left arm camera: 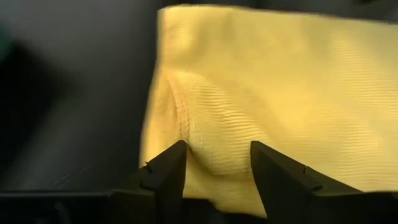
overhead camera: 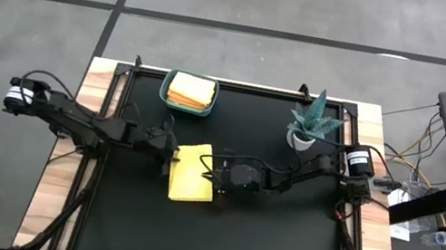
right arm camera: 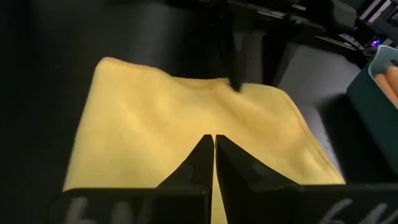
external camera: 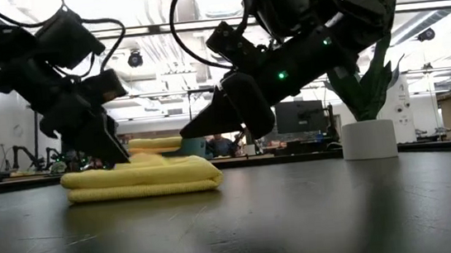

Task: Fold microfiber towels
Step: Fold the yellow microfiber cloth

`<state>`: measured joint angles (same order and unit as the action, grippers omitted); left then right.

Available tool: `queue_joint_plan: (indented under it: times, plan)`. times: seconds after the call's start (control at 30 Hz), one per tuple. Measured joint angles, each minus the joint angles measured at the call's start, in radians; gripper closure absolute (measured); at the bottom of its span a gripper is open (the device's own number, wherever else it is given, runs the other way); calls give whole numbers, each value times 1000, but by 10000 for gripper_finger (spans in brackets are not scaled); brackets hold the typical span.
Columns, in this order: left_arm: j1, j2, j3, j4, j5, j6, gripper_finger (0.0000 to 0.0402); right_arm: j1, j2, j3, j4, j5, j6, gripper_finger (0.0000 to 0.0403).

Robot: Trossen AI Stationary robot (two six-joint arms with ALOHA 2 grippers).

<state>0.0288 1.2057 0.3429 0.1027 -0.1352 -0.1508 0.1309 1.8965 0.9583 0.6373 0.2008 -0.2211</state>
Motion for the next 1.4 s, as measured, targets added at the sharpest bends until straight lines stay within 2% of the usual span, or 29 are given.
queue_joint_plan:
  times: [0.07,0.27,0.5,0.77,1.17,1.4]
  plan:
    - [0,10,8,20,42,25,247,-6,0,3,0,0,0,394]
    - [11,11,26,24,47,75,293,-24,2,4,2,0,2,394]
    - [11,-45,28,20,-32,122,341,-36,3,3,1,0,12,394]
    - [13,-101,28,11,-36,168,396,-44,3,3,1,0,12,394]
    - [18,-169,58,-224,-86,131,400,-51,3,3,-4,0,12,394]
    - [18,-108,58,-255,-111,130,400,-54,3,3,-4,0,12,394]
